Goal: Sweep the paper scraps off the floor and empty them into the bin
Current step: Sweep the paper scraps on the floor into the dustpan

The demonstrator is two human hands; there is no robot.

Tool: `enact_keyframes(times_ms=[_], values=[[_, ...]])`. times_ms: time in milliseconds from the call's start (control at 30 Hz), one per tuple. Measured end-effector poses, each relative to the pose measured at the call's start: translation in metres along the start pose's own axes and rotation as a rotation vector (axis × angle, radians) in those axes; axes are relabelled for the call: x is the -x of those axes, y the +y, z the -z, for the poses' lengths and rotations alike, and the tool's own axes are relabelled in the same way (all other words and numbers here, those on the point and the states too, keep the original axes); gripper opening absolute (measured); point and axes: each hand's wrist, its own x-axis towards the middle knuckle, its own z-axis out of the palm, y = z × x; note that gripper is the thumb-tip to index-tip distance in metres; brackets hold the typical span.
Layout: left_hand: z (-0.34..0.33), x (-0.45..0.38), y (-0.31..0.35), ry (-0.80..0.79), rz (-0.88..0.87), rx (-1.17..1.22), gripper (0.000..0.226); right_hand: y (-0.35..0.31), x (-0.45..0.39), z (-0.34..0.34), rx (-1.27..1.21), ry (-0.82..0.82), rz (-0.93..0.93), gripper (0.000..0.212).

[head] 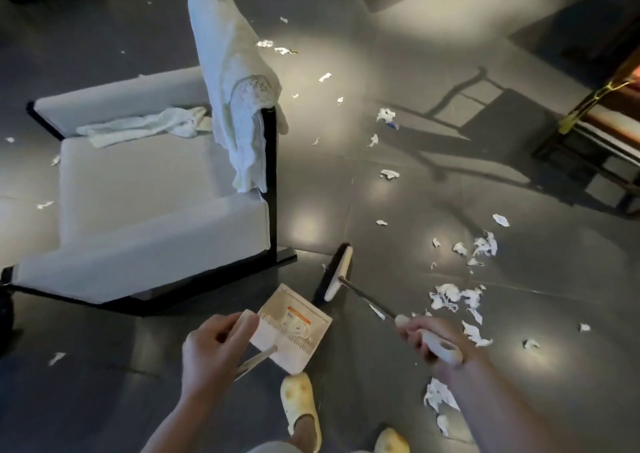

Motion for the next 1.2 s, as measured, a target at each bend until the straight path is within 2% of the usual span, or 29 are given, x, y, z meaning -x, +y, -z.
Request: enact_keyframes(times_ms=[67,133,167,233,300,500,567,667,767,867,900,1067,1133,1200], values=[[-0.007,-0.012,0.007,-0.066,-0.012,-0.031,0.012,0.014,0.018,0.006,0.114,0.125,0.052,0.004],[-0.015,-0.022,0.012,-0.109,-0.008,-0.047,0.016,0.023,0.032,0.003,0.191,0.224,0.125,0.018],[-0.019,-0.025,0.015,-0.123,-0.004,-0.039,0.017,0.025,0.038,0.000,0.208,0.251,0.170,0.019],[-0.024,-0.030,0.020,-0.147,-0.011,-0.026,0.015,0.025,0.048,-0.008,0.201,0.253,0.232,0.008],[-0.029,-0.032,0.027,-0.173,-0.034,-0.017,0.008,0.024,0.048,-0.007,0.135,0.255,0.240,0.009],[-0.043,-0.037,0.043,-0.195,-0.086,-0.027,0.010,0.029,0.022,0.016,0.012,0.145,0.134,0.003],[-0.046,-0.039,0.047,-0.202,-0.107,-0.052,0.012,0.042,0.019,0.030,-0.030,0.147,0.118,0.016],[-0.052,-0.036,0.052,-0.202,-0.124,-0.080,0.018,0.068,0.026,0.065,-0.104,0.227,0.112,0.032],[-0.061,-0.022,0.052,-0.187,-0.113,-0.087,0.017,0.091,0.043,0.104,-0.089,0.352,0.145,0.031],[-0.075,-0.005,0.047,-0.194,-0.102,-0.112,0.016,0.093,0.070,0.131,-0.090,0.427,0.220,0.020],[-0.080,0.003,0.045,-0.205,-0.102,-0.121,0.017,0.091,0.078,0.135,-0.084,0.445,0.242,0.024],[-0.109,0.038,0.052,-0.247,-0.102,-0.108,0.015,0.099,0.090,0.172,-0.150,0.408,0.271,0.052],[-0.120,0.047,0.056,-0.254,-0.102,-0.106,0.015,0.108,0.088,0.185,-0.204,0.341,0.242,0.048],[-0.130,0.055,0.059,-0.263,-0.102,-0.105,0.016,0.119,0.086,0.197,-0.266,0.289,0.212,0.036]])
